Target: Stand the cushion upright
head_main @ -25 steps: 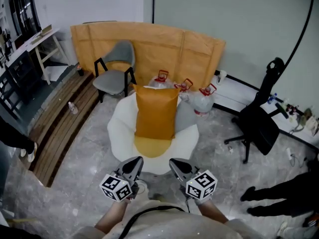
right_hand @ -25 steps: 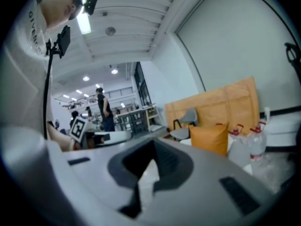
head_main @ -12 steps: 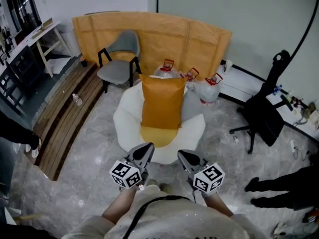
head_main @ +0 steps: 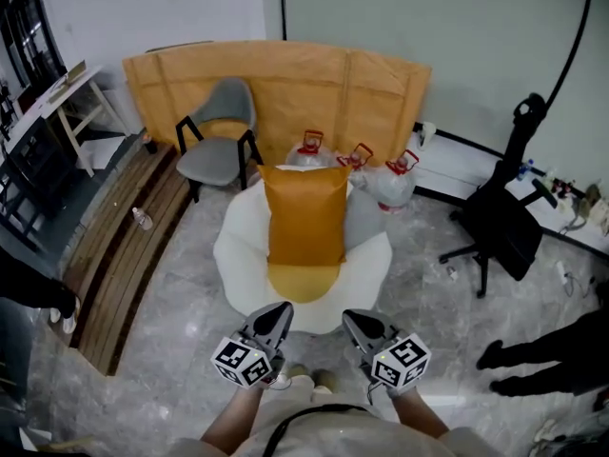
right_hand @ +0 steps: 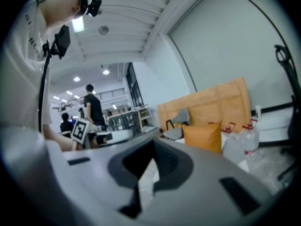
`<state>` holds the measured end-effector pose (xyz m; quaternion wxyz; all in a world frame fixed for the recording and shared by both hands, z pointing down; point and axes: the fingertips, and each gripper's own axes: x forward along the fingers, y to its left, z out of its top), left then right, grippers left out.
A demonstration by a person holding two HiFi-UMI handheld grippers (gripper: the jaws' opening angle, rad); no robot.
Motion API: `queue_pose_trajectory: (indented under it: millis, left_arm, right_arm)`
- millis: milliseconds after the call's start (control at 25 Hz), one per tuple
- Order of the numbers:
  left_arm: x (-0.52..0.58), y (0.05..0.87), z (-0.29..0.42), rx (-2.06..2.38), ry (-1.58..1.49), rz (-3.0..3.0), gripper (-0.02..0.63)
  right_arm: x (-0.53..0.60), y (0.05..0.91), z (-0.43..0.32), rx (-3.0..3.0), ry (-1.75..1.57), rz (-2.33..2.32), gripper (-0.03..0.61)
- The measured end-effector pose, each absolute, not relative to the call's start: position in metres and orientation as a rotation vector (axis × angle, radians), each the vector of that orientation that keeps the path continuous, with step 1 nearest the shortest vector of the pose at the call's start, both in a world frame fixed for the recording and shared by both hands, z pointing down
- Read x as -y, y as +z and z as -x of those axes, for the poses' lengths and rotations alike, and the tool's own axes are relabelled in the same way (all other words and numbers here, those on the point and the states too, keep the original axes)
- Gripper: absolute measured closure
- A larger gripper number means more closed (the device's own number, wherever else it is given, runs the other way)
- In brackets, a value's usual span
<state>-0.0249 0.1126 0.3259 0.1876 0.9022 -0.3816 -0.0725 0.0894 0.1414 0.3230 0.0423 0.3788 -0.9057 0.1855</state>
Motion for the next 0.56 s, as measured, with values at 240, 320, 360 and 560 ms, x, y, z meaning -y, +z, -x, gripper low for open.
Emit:
queue_pose_trajectory:
  millis: [240, 320, 360, 560]
  left_arm:
    - [-0.118, 0.326, 0.017, 1.041, -0.192, -2.570, 0.589]
    - [-0.120, 0.332, 0.015, 1.041, -0.161, -2.584, 0.589]
    - [-0.116, 0.332, 0.015, 1.043, -0.157, -2.588, 0.589]
    - [-0.113, 0.330, 0.021, 1.043, -0.158, -2.581, 0.589]
  right_arm:
    - [-0.148, 0.320, -0.083, 2.796, 0.512, -1.136, 0.563]
    - [-0.149, 0.324, -0.087, 2.788, 0.508, -1.147, 0.563]
    - [-0.145, 0.323, -0.088, 2.787, 0.495, -1.151, 0.563]
    - [-0.151, 0.324, -0.074, 2.786, 0.522, -1.113, 0.563]
